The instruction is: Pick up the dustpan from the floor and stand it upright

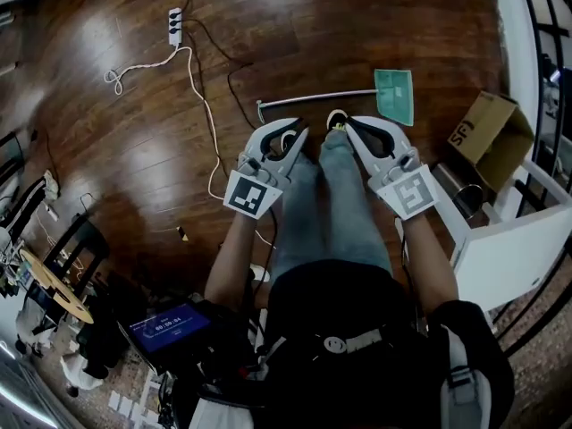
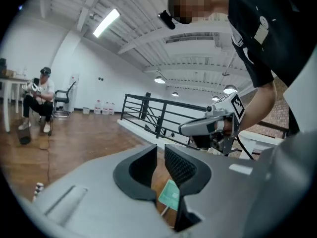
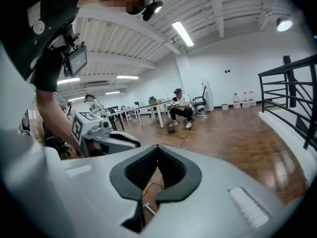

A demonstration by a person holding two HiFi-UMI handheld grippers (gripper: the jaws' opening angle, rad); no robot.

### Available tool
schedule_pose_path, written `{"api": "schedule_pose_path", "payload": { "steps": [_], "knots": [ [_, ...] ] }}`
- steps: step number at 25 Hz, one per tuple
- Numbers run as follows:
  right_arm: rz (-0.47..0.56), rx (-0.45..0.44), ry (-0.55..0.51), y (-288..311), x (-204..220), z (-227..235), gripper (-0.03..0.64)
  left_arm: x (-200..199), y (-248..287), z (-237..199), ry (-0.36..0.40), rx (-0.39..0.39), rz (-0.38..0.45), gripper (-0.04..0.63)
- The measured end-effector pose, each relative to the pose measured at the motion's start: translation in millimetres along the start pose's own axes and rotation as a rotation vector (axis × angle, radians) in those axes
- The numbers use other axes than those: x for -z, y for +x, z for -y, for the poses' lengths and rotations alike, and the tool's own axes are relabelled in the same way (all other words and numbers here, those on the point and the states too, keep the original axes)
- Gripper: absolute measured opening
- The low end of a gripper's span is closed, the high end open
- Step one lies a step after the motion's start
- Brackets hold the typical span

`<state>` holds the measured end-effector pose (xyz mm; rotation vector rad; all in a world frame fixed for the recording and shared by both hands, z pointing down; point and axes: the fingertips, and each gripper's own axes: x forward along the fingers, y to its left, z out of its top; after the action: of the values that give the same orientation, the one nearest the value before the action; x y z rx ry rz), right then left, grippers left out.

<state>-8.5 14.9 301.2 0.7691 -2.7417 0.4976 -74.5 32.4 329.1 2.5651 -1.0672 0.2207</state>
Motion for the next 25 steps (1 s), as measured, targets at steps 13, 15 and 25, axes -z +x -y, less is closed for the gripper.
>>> {"api": "schedule_pose_path", "payload": {
  "steps": [13, 15, 25],
  "knots": [
    [0.002, -0.024, -0.033, 9, 113, -11, 0.002, 288, 73, -63, 0.152, 0.131, -0.217, 0.273],
    [0.024, -0.025, -0.059, 14, 141, -2, 0.002, 346, 91, -74, 0.161, 0.131, -0.257, 0.275],
    [0.153, -0.049, -0.099, 18, 235, 26, 0.002, 562, 64, -164, -0.027, -0.177, -0.301, 0.27]
  ]
}}
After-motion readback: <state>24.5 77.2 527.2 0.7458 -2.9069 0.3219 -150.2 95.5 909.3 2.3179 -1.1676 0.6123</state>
